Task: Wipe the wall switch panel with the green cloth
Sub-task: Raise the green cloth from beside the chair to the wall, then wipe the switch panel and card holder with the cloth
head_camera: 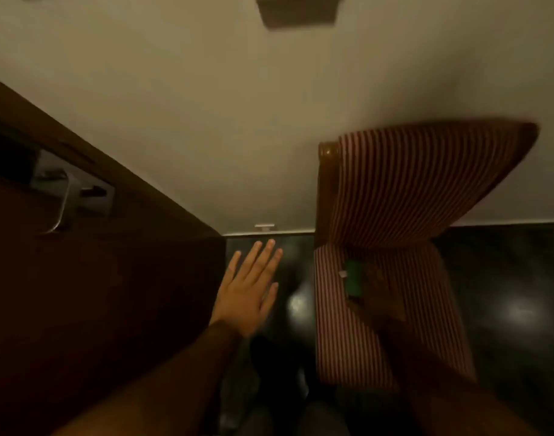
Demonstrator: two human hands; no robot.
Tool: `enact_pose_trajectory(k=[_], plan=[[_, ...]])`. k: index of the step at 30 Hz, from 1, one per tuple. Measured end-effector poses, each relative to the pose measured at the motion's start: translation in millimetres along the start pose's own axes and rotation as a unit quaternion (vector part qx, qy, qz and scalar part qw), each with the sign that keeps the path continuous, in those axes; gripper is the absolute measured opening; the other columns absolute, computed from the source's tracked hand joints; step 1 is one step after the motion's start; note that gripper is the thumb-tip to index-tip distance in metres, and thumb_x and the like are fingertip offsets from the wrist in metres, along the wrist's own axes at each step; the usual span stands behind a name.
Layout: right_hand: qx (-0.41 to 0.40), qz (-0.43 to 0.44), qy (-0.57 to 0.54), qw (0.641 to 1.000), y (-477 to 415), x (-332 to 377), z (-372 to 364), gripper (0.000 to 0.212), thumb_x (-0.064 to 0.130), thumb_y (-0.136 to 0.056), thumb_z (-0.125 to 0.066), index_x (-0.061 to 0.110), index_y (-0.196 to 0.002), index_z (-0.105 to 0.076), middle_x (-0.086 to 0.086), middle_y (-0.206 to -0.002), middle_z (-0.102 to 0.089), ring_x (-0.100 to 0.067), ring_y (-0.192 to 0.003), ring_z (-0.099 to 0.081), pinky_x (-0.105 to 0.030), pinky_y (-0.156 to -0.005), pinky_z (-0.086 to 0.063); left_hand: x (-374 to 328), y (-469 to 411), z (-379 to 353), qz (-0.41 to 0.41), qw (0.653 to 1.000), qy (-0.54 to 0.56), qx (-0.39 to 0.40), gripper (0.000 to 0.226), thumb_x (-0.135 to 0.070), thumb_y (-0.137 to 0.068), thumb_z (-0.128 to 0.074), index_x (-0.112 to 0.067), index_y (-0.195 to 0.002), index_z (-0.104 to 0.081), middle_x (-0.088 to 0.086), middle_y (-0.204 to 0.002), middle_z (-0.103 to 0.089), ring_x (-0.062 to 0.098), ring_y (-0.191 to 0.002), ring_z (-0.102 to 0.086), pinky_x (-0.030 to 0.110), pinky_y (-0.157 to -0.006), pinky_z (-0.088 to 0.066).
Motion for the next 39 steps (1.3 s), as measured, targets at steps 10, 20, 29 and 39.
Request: enact_pose_trajectory(k=[10,20,29,39], plan=[[0.064,-0.004,0.115,0.991,-63.3,-22.9,-53.1,0.101,0.04,-0.101,-0.064,0.021,-0.169,0.01,-0.003,-0.178,0.008,-0.032,-0.166,0.009,-0.055,-0.135,-0.011,22.1,4.6,-57.6,0.089,0.995,-0.011,0.032,0.071,-0.046,-0.11,-0.032,-0.019,-0.174,-0.015,0.0,-0.181,0.0,0.021,-0.166,-0.002,0.052,-0.132,-0.006],[0.026,0.001,0.047,0.999,-81.3,-10.4,-33.3,0.069,0.017,-0.106,-0.058,0.025,-0.166,-0.025,-0.005,-0.168,-0.033,-0.032,-0.16,-0.022,-0.053,-0.126,-0.038,-5.1,9.3,-81.2,0.047,0.998,0.004,0.041,0.078,-0.046,-0.11,-0.04,-0.023,-0.175,-0.003,0.003,-0.181,0.006,0.024,-0.166,-0.001,0.055,-0.129,-0.009],[-0.191,0.1,-0.192,0.957,-12.7,80.6,108.4,0.081,-0.014,-0.089,-0.061,0.013,-0.161,-0.035,0.0,-0.168,-0.025,-0.033,-0.162,-0.023,-0.058,-0.131,-0.027,20.2,-47.1,58.7,0.087,0.988,0.046,-0.115,0.083,-0.047,-0.105,-0.046,-0.026,-0.174,-0.005,0.006,-0.18,-0.004,0.026,-0.165,-0.01,0.057,-0.128,-0.011],[-0.487,0.248,-0.231,0.805,76.7,235.3,358.6,0.078,0.002,-0.08,-0.042,0.005,-0.158,-0.041,-0.007,-0.167,-0.038,-0.026,-0.162,-0.025,-0.034,-0.135,-0.017,110.8,-144.1,355.5,0.146,0.894,0.036,-0.423,0.082,-0.047,-0.109,-0.037,-0.02,-0.173,0.008,0.014,-0.179,0.009,0.031,-0.166,0.002,0.047,-0.133,0.009]])
Point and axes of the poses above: each hand's wrist, its own y-axis away from the middle knuckle, its own z-axis out of the back of the hand, x = y × z, the point moved 4 cm from there along -y, towards the middle knuckle
